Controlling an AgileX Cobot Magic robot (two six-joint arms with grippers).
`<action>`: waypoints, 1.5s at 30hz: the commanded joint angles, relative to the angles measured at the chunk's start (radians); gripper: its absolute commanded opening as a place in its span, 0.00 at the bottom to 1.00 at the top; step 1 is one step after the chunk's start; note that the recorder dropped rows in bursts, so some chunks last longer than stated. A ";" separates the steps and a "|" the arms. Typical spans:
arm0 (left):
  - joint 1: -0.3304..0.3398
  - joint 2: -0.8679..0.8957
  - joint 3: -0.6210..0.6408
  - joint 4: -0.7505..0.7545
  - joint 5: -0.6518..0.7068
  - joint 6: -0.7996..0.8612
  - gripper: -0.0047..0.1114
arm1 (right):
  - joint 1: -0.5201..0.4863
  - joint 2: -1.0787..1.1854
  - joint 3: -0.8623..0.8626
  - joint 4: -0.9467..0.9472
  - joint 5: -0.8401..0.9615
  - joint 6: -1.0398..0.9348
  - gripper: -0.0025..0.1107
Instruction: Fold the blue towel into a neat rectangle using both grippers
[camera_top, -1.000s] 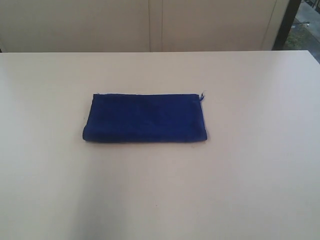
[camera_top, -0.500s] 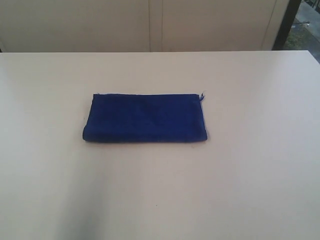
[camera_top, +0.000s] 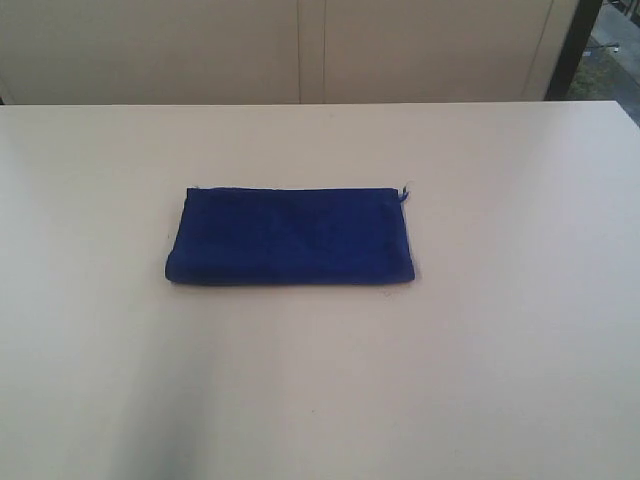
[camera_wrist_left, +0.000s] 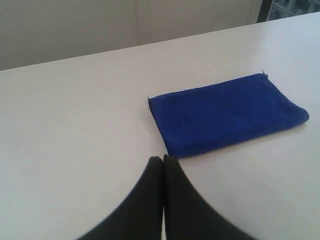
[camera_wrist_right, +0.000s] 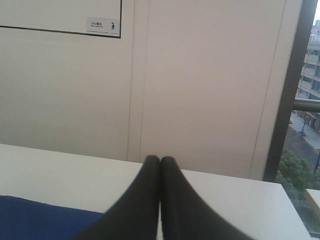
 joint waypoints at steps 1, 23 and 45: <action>0.002 -0.006 0.004 -0.011 0.001 -0.002 0.04 | -0.003 -0.003 0.005 -0.007 -0.011 -0.008 0.02; 0.002 -0.006 0.004 -0.011 0.001 -0.002 0.04 | -0.044 -0.083 0.079 -0.007 -0.008 -0.008 0.02; 0.002 -0.006 0.004 -0.011 0.001 -0.002 0.04 | -0.182 -0.249 0.345 -0.005 -0.006 -0.008 0.02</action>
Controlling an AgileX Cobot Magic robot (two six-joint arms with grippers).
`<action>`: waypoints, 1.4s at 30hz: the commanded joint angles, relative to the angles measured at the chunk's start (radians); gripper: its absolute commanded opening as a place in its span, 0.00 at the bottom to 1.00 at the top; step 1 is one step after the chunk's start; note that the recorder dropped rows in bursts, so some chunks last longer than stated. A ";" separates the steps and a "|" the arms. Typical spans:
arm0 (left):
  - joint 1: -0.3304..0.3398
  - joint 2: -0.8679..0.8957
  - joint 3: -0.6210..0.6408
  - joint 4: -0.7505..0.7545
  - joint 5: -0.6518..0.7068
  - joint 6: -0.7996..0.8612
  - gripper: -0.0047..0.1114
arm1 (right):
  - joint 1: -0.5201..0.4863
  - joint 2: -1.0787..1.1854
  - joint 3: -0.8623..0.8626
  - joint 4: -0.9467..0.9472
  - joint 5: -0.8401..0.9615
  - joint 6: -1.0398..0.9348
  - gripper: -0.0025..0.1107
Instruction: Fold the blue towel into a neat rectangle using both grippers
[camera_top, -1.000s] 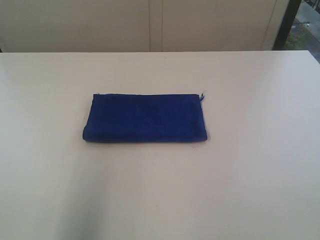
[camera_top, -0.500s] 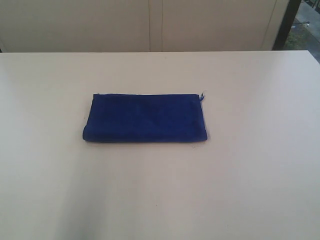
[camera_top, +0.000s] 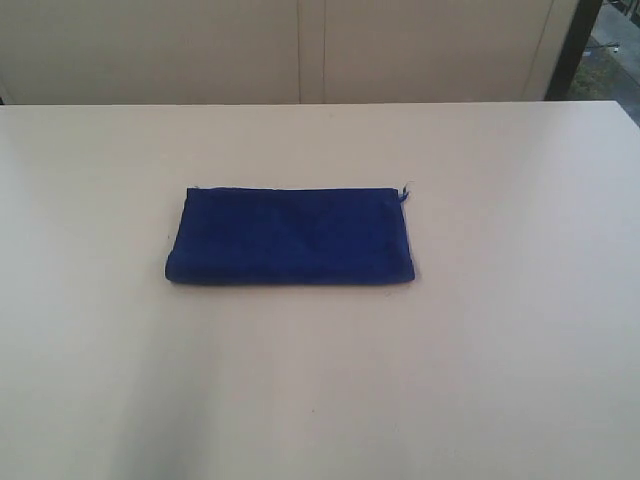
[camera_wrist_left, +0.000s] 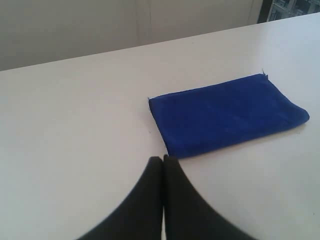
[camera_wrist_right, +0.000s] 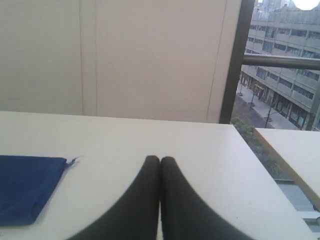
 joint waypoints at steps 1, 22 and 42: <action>0.002 -0.006 0.004 -0.011 0.002 -0.002 0.04 | -0.004 -0.022 0.045 -0.001 -0.007 -0.008 0.02; 0.002 -0.006 0.004 -0.011 0.002 0.000 0.04 | -0.004 -0.041 0.055 -0.003 0.038 -0.006 0.02; 0.002 -0.006 0.004 -0.011 0.002 0.000 0.04 | -0.004 -0.041 0.055 -0.003 0.136 0.101 0.02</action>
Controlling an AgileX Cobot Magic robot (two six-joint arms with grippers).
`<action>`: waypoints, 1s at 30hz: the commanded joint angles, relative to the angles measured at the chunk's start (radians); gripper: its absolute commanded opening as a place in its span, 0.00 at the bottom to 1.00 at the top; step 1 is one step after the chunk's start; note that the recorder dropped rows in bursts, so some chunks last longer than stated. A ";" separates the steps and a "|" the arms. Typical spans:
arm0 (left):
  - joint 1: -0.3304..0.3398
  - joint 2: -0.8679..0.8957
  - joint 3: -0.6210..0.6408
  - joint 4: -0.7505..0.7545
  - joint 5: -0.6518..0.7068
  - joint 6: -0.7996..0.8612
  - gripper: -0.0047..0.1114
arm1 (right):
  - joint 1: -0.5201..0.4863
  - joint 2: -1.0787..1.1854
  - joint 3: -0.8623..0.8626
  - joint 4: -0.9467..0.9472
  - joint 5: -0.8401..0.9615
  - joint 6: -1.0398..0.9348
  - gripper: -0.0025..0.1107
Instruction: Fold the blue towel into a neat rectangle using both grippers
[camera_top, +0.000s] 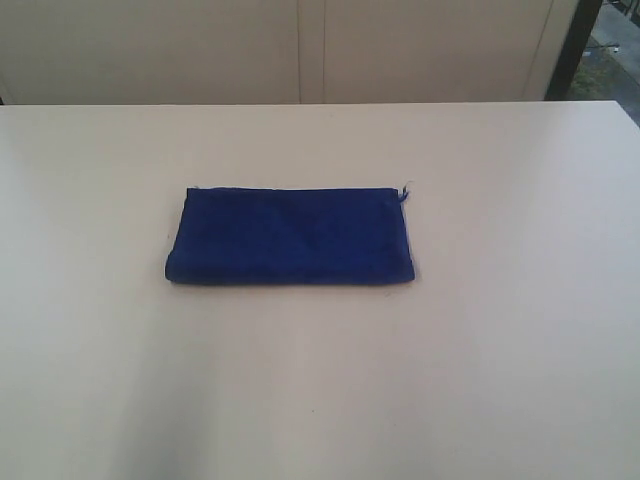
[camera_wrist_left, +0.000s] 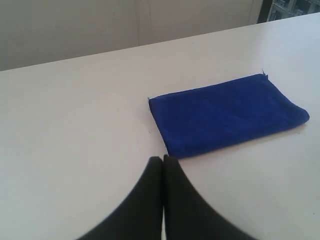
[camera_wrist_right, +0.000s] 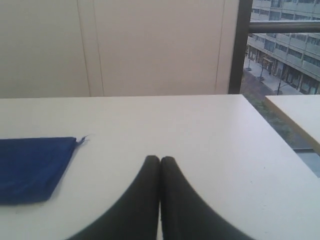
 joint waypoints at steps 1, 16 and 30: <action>0.002 -0.006 0.004 -0.011 0.002 0.000 0.04 | -0.004 -0.006 0.004 -0.003 0.113 0.005 0.02; 0.002 -0.006 0.004 -0.011 0.002 0.000 0.04 | -0.004 -0.006 0.004 -0.003 0.188 0.005 0.02; 0.002 -0.006 0.004 -0.011 0.002 0.000 0.04 | -0.004 -0.006 0.004 -0.003 0.188 0.005 0.02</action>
